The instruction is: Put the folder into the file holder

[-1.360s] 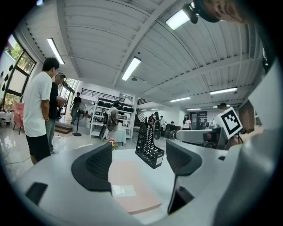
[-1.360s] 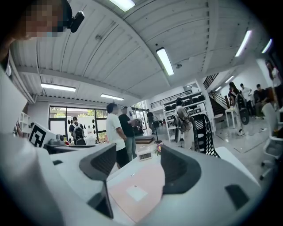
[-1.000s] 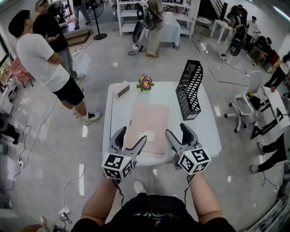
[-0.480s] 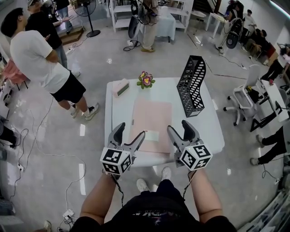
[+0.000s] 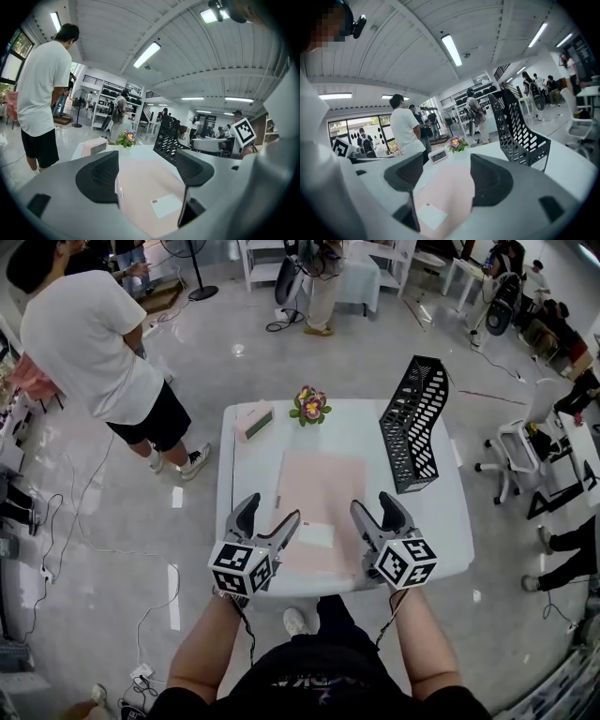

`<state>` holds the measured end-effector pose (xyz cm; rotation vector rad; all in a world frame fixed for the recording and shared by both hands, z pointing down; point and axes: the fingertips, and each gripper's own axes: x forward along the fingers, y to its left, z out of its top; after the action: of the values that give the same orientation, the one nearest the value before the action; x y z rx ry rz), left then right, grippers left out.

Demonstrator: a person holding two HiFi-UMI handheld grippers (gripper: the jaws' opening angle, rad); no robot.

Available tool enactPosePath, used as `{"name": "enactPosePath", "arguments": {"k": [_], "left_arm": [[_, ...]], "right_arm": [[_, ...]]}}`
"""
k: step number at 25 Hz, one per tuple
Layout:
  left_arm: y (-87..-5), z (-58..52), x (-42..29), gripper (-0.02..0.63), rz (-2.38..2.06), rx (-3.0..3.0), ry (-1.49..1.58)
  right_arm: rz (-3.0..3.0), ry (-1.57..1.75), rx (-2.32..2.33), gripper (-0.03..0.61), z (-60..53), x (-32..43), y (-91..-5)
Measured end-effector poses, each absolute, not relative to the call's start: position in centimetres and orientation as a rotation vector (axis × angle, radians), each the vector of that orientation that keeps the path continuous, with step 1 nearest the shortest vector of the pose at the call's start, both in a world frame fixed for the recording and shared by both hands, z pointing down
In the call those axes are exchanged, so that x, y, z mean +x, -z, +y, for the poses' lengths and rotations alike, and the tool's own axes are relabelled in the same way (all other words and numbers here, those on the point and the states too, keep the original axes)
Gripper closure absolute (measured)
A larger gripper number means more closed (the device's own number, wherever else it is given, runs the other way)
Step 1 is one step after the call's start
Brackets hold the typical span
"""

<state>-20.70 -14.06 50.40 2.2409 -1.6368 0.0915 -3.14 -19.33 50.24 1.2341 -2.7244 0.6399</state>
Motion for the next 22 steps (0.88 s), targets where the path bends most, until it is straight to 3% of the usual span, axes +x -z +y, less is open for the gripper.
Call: {"name": "enactPosePath", "arguments": {"k": [22], "left_arm": [[-61.3,-23.6,-22.6,0.244,-1.558,2.026,-0.27]], "right_arm": [[-2.478,-1.022,1.221,0.279,-29.2,-2.9,-62.5]]}}
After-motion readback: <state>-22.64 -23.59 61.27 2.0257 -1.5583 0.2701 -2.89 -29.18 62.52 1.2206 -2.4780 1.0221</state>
